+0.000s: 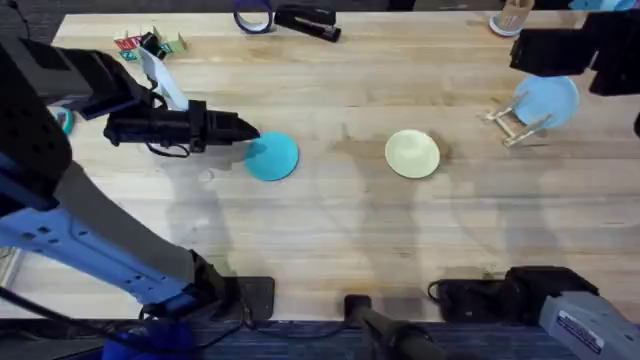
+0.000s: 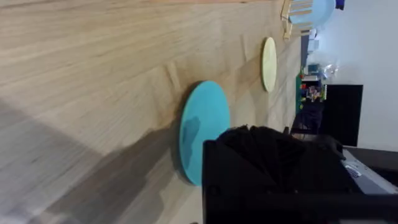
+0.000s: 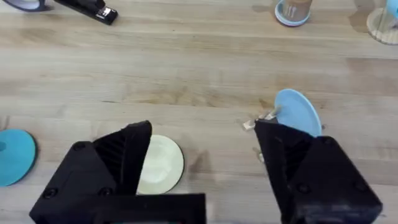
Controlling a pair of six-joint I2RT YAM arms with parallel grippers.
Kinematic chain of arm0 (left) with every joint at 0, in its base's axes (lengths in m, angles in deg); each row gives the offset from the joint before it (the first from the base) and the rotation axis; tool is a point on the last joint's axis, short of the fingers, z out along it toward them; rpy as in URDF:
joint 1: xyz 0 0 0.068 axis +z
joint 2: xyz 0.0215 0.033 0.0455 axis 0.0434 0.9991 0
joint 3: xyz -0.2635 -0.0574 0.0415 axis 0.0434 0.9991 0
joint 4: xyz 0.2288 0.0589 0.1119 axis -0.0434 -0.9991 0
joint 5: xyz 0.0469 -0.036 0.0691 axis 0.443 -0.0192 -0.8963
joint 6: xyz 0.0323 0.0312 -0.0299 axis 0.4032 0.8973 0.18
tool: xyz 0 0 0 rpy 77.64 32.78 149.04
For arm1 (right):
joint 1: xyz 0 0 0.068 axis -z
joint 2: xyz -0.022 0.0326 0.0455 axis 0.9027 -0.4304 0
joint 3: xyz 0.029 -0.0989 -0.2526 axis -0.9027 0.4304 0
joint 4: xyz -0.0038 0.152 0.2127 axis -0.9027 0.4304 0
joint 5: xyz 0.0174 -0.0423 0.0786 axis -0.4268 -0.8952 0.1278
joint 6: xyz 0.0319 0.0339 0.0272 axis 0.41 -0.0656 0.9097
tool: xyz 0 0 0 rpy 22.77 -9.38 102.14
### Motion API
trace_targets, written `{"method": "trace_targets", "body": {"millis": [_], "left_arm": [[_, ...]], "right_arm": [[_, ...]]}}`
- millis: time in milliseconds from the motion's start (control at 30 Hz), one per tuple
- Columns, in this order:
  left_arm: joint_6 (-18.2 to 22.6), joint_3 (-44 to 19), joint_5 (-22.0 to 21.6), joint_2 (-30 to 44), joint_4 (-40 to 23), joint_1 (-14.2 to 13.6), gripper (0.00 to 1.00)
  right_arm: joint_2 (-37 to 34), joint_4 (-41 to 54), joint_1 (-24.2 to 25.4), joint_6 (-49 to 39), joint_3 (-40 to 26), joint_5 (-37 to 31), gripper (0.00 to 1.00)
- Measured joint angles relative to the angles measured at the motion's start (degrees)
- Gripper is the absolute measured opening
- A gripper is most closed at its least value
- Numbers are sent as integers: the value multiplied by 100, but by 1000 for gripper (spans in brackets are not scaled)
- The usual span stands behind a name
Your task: Pick up the plates from the table one by one and place each into a slot on the dish rack.
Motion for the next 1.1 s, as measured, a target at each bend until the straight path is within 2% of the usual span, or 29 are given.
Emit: {"method": "trace_targets", "body": {"millis": [333, 467, 1100], "left_arm": [[13, -47, -122, 736, 130, 0, 38], [95, -82, 26, 1005, 82, 9, 38], [140, -100, 68, 1026, 80, 9, 38]], "right_arm": [[0, 0, 0, 0, 0, 0, 996], [0, 2, 0, 0, 0, 0, 996], [2, 2, 0, 0, 0, 0, 996]]}}
